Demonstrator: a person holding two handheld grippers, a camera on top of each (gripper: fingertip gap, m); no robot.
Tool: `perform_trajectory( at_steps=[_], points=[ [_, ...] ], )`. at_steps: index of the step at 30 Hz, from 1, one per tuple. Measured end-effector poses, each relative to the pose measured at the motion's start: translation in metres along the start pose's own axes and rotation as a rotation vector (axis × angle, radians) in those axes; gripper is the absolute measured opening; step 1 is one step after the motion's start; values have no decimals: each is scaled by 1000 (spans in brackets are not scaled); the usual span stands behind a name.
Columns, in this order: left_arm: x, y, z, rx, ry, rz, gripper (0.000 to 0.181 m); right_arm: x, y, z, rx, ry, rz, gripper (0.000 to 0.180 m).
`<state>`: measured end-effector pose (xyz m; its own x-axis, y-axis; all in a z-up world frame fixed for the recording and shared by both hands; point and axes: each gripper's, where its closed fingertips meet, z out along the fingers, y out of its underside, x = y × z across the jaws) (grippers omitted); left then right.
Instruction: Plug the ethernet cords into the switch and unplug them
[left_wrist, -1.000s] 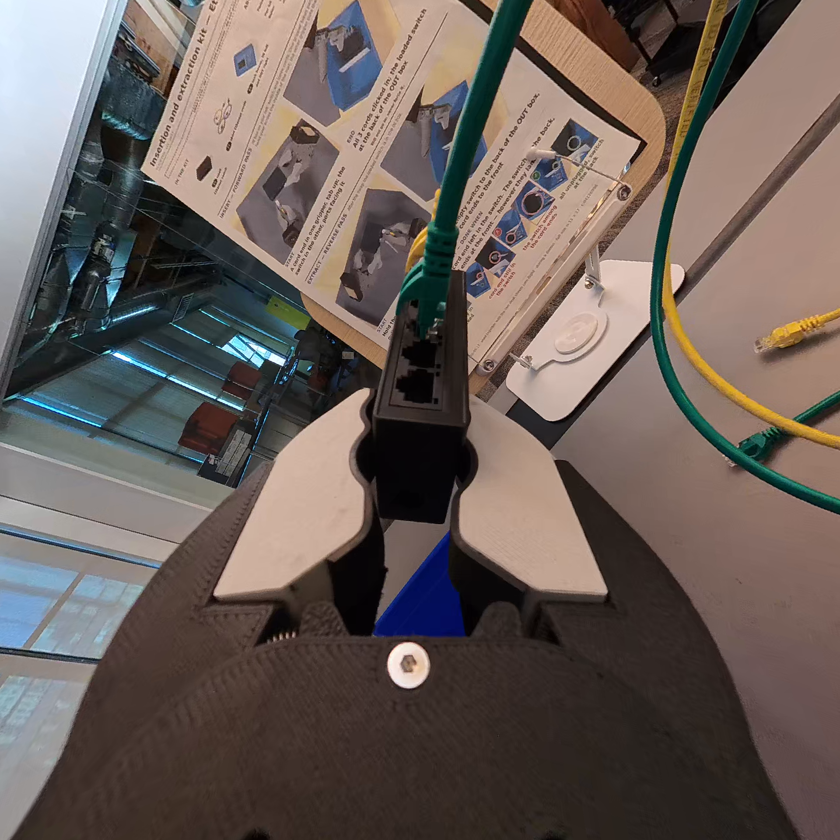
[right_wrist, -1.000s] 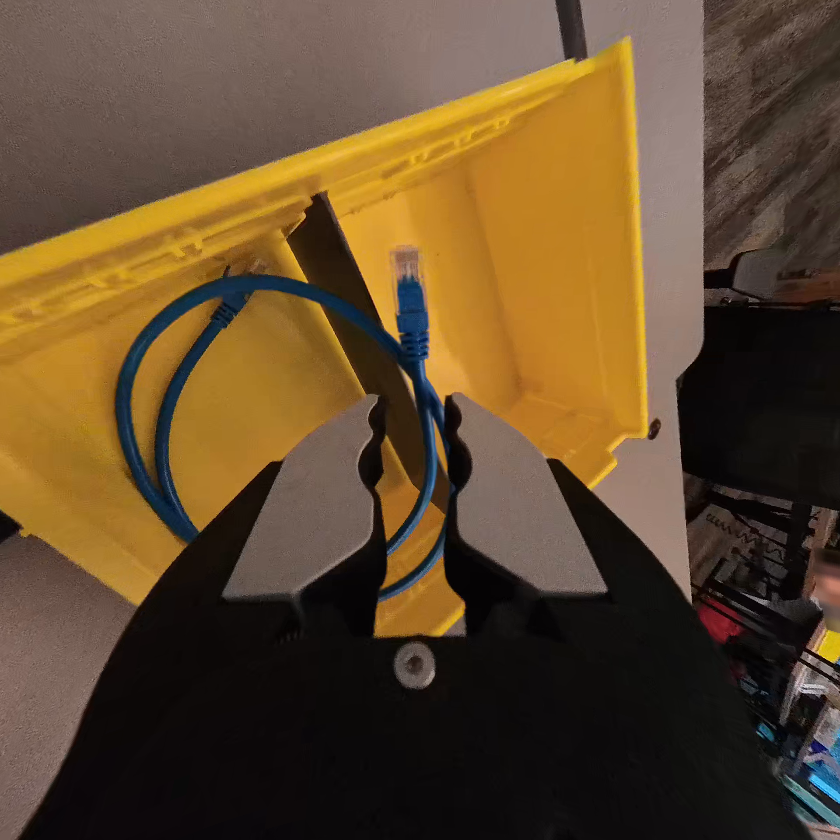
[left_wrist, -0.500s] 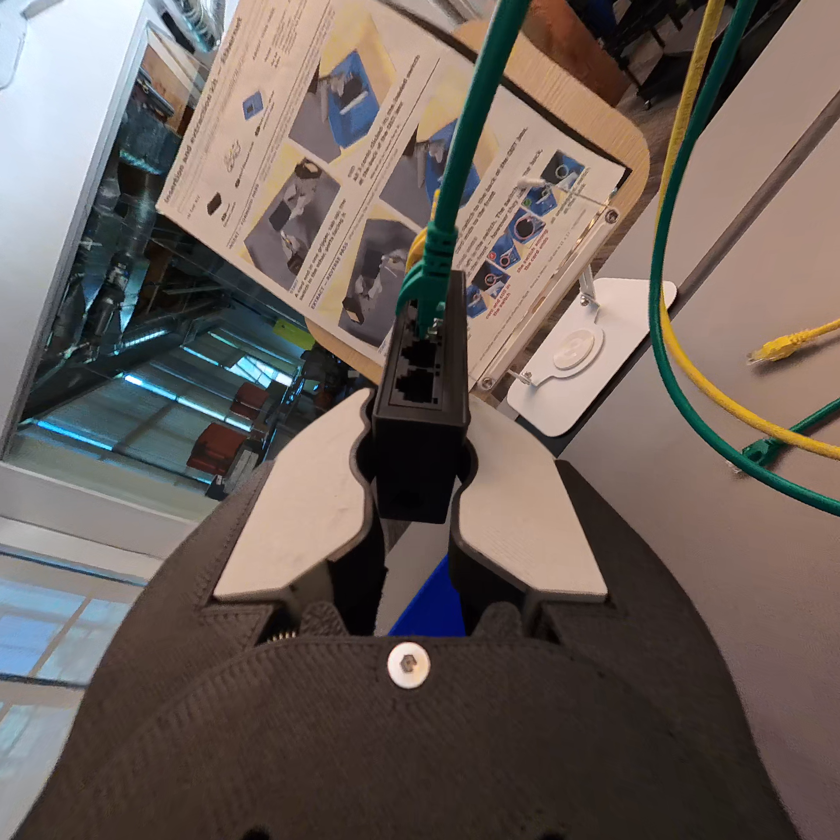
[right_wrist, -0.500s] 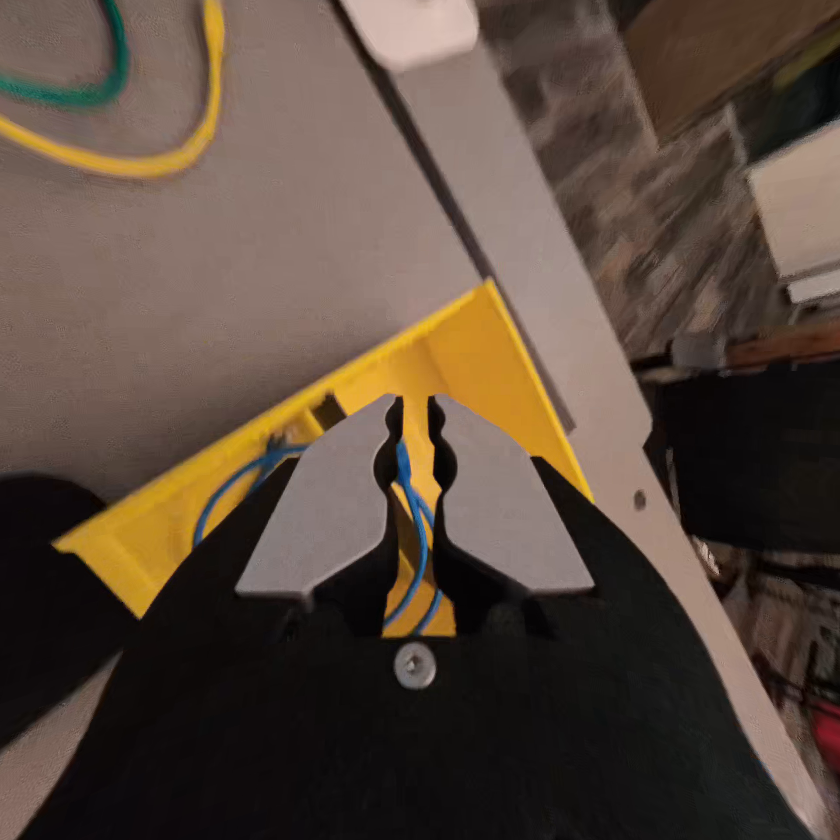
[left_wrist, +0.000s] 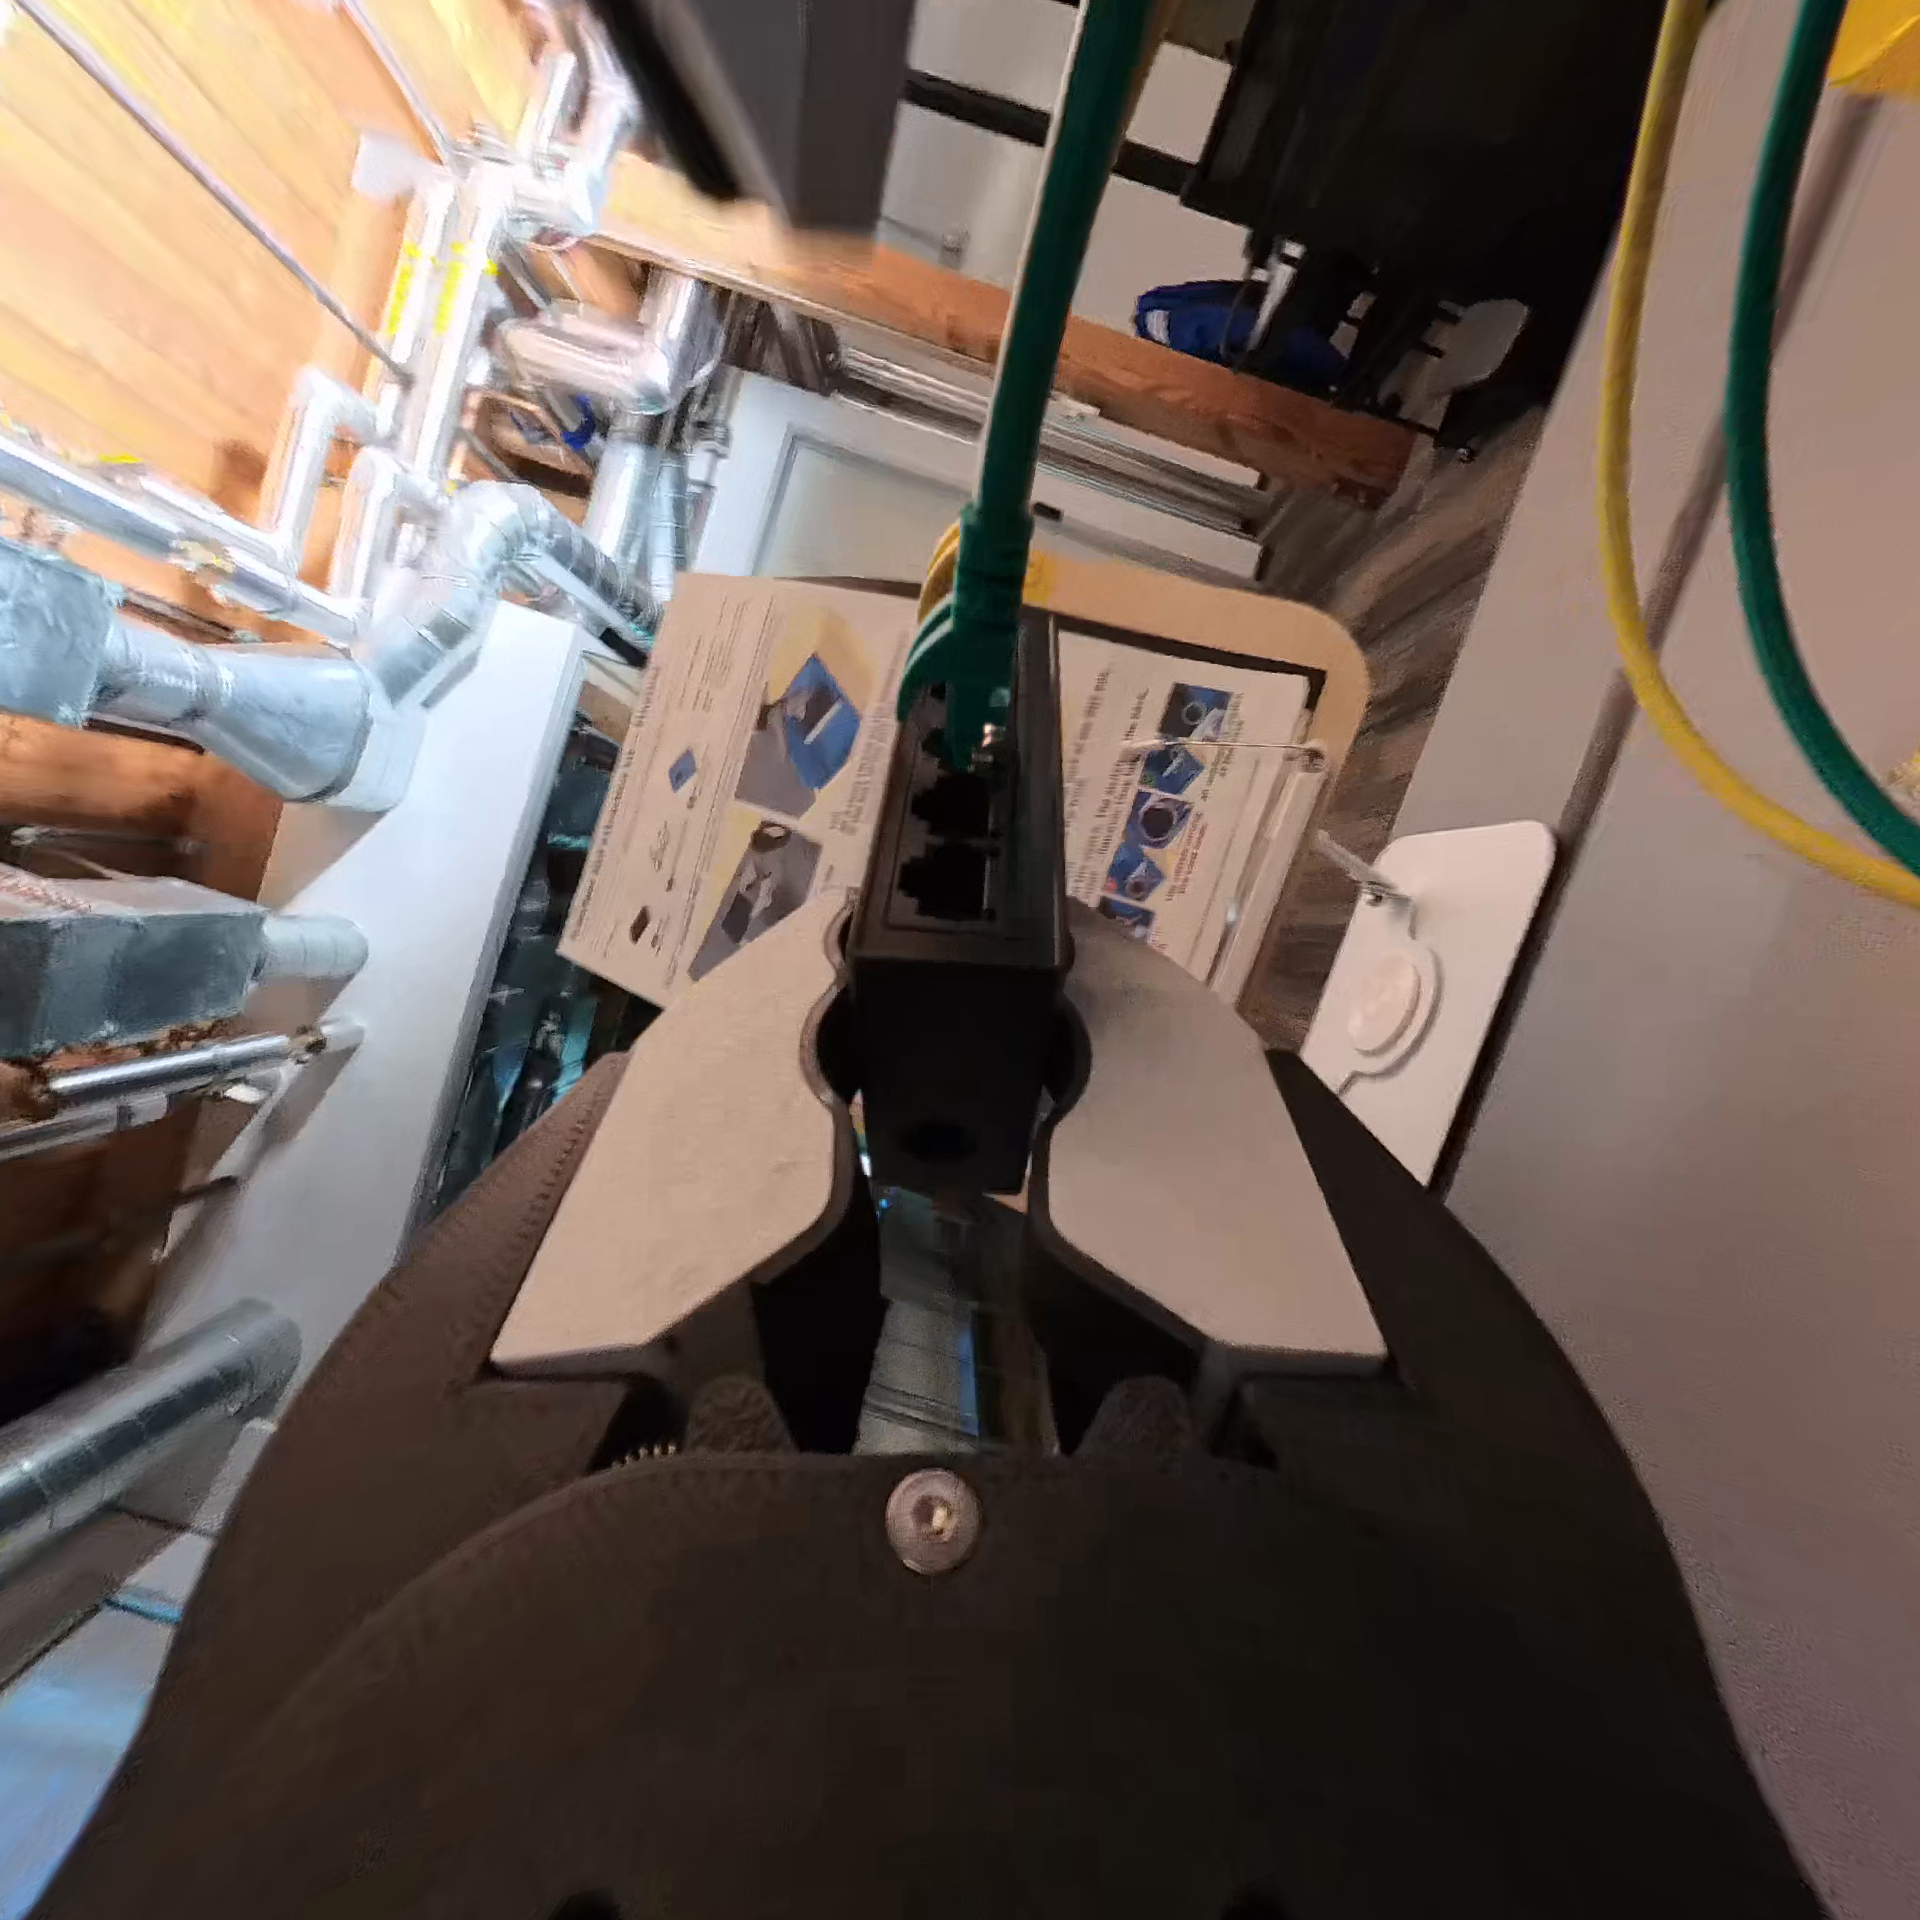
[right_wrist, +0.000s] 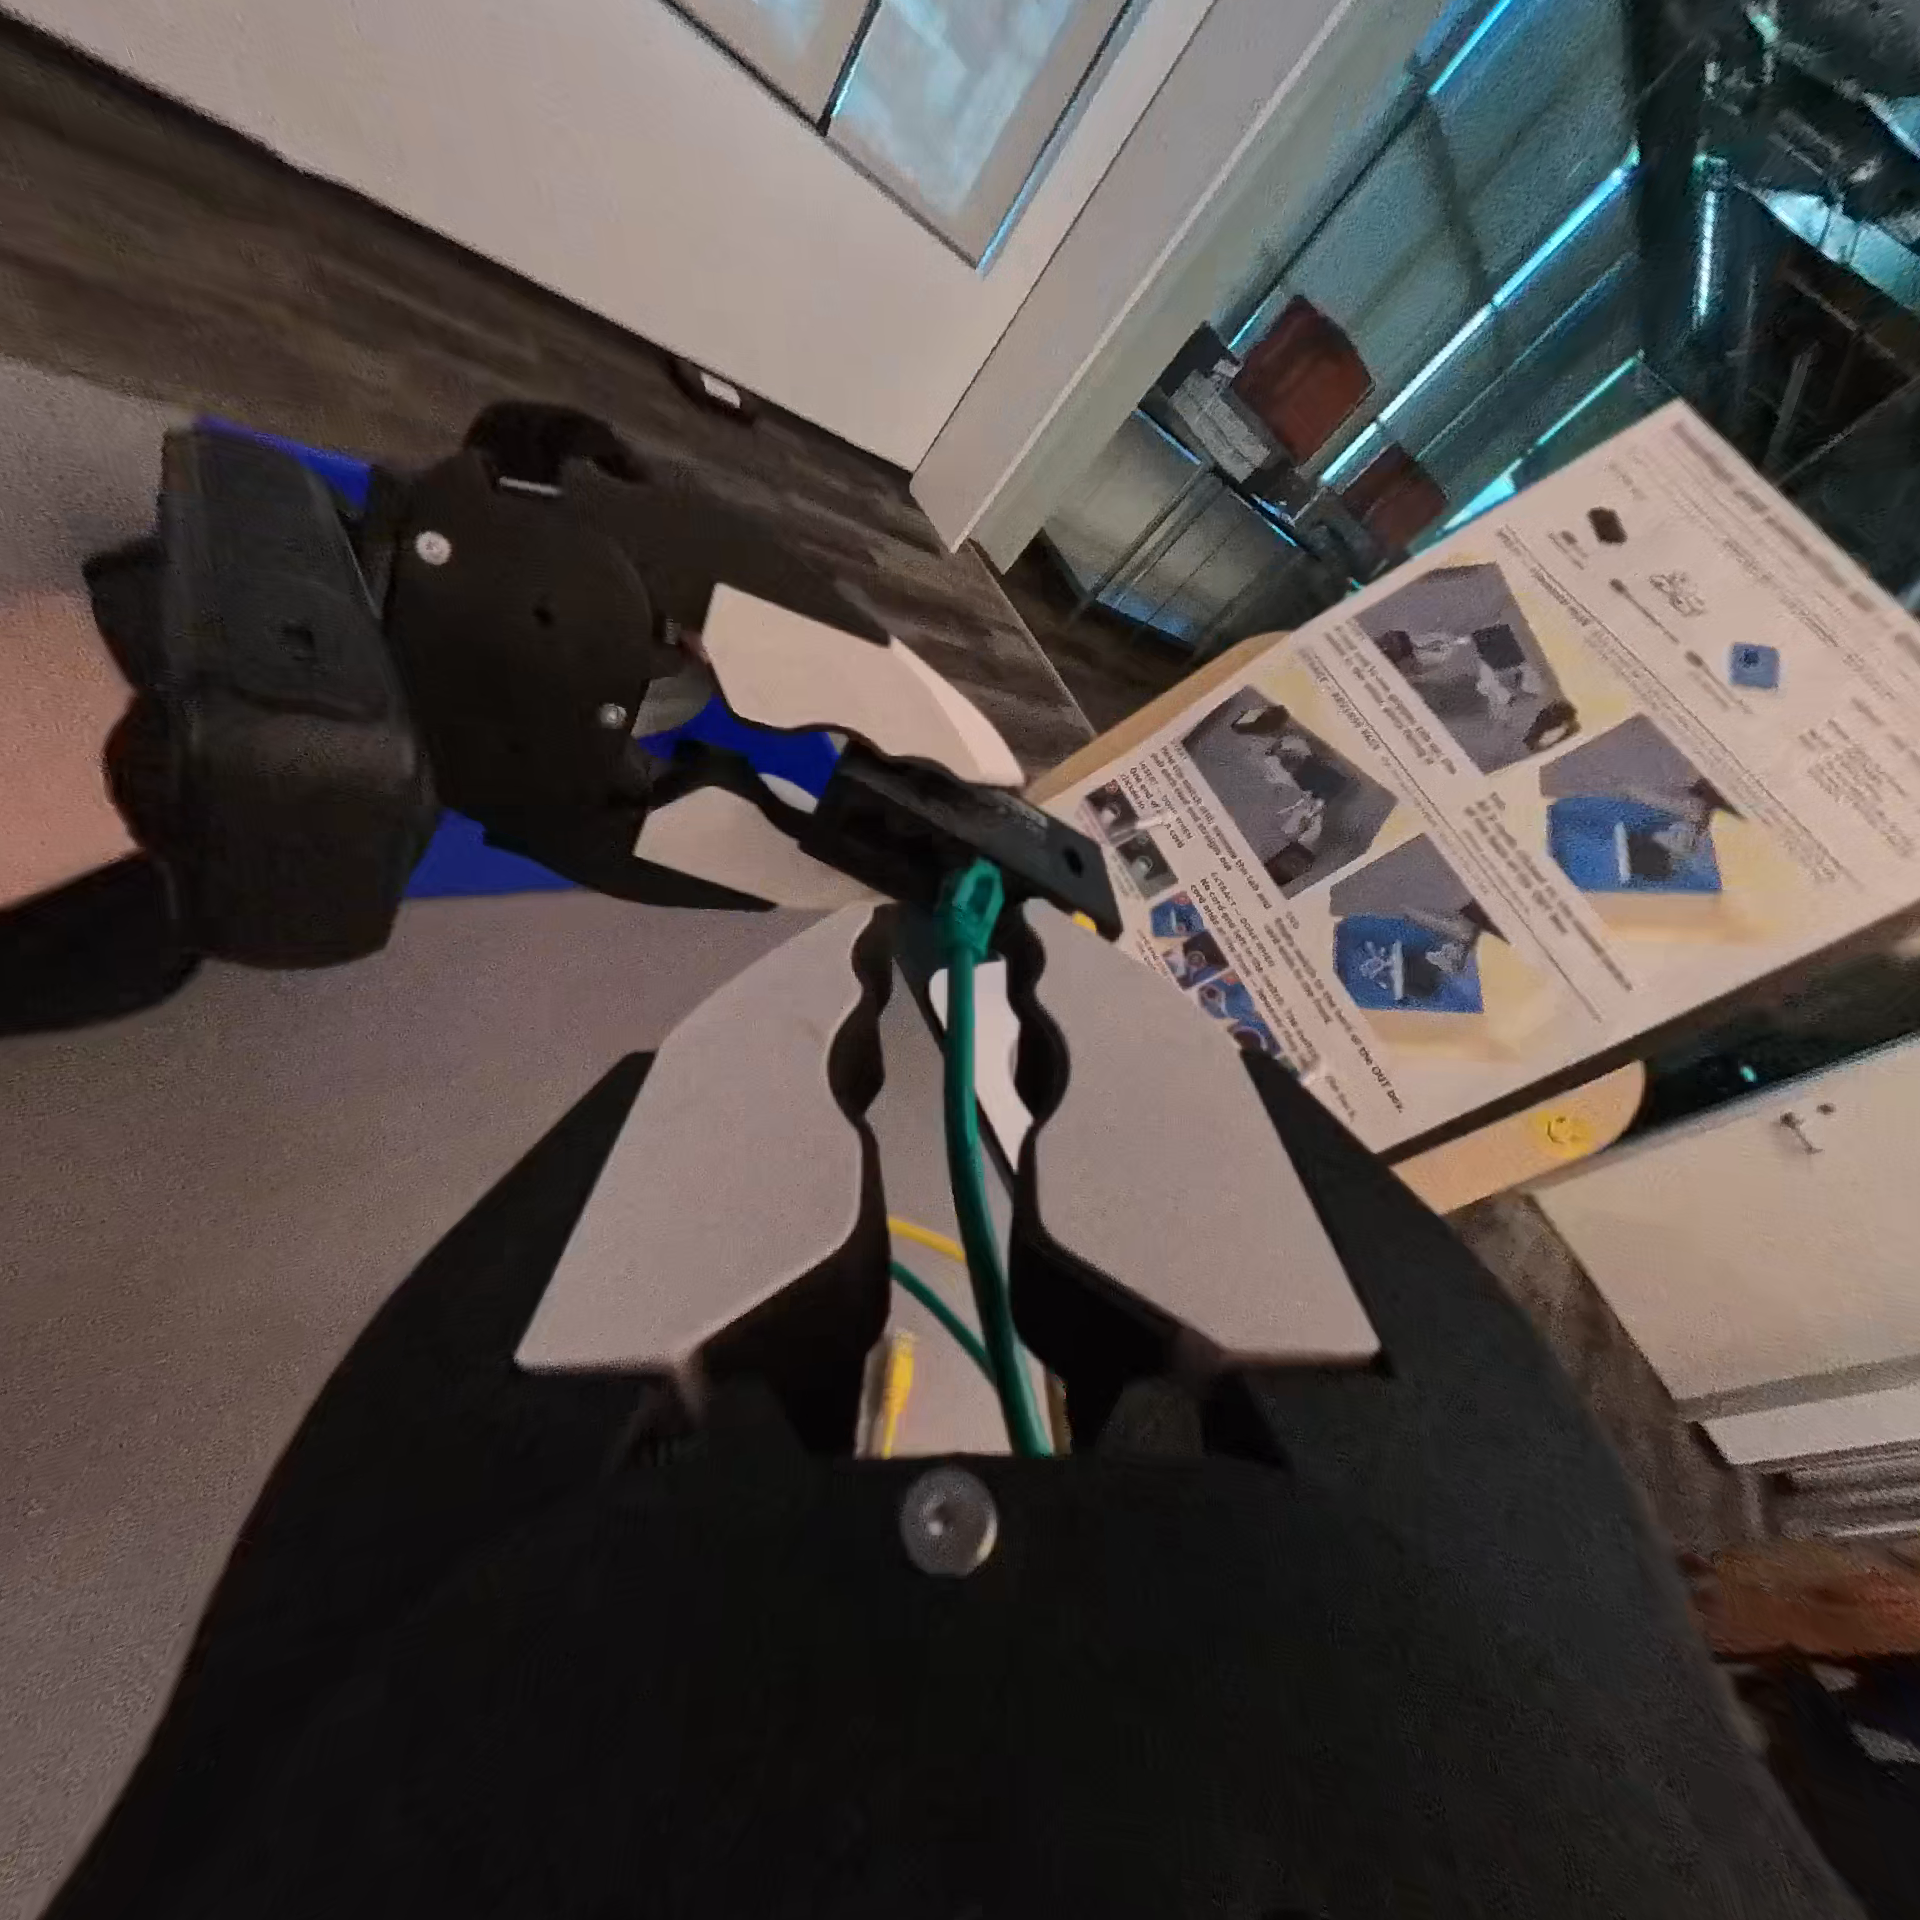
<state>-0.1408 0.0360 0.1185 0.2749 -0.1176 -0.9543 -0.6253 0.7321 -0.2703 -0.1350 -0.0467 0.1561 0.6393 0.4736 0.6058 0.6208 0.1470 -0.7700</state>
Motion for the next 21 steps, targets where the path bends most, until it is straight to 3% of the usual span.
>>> perform_trajectory(
  at_steps=[5, 7, 13, 21],
  points=[
    [19, -8, 4, -11, 97, 16, 29, -6, 21, 16, -153, 23, -545, 25],
    [20, -9, 4, -21, 112, 17, 29, -10, 29, 20, -186, 13, -674, 26],
    [17, -20, -1, -7, 114, 13, 29, -1, 37, 25, -189, 81, -905, 23],
    [14, -24, -4, 3, 107, 19, 29, 2, 37, 25, -193, 100, -950, 18]
  ],
)
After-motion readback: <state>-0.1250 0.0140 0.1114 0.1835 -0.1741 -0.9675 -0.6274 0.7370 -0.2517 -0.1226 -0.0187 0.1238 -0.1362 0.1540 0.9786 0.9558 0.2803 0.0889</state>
